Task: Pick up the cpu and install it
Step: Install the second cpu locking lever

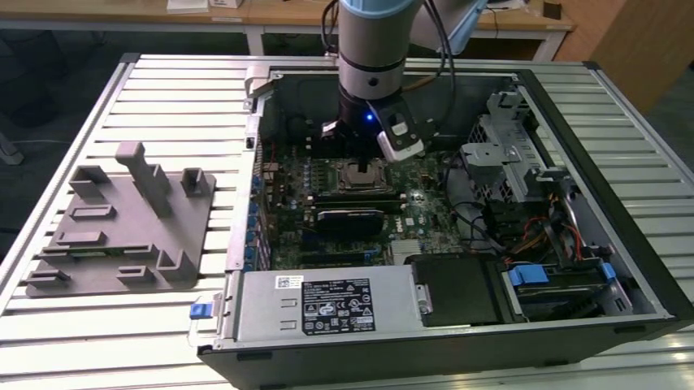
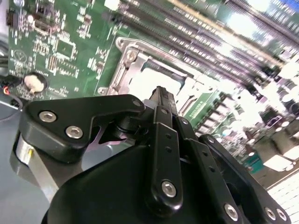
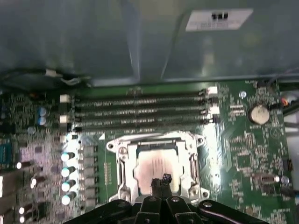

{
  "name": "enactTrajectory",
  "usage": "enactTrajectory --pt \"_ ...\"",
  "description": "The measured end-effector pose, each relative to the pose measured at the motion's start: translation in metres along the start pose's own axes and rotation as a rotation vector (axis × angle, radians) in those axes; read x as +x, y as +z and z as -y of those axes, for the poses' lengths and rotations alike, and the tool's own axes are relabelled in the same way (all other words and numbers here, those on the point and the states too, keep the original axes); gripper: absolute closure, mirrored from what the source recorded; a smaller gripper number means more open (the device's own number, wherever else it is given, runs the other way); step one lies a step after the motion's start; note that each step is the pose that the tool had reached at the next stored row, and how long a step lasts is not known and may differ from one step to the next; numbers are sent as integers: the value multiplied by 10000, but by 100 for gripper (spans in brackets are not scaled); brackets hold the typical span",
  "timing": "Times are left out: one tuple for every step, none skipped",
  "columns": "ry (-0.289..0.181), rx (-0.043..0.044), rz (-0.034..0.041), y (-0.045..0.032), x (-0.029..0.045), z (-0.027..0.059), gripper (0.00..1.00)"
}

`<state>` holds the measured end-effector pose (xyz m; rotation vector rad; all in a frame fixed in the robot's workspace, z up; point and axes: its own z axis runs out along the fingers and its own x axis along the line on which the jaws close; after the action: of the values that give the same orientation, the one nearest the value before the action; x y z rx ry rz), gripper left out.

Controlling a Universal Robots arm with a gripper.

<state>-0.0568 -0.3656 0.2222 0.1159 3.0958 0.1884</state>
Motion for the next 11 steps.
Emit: enactTrajectory --pt "0 3 0 3 -4 -20 89" --pt "-2 8 -2 6 -12 -33 89" --pt "-1 15 -5 8 -23 -42 89" --pt "0 23 -10 9 -37 -47 89" --pt "1 28 -14 9 -47 -50 89" --pt "1 31 -16 9 -50 -53 89" --pt "1 33 -17 8 -50 -54 89" --pt "1 34 -17 5 -50 -56 89" --pt "0 34 -18 -1 -50 -58 89" --pt "0 32 -17 -10 -51 -60 89" --pt "1 32 -17 -25 -51 -62 89"
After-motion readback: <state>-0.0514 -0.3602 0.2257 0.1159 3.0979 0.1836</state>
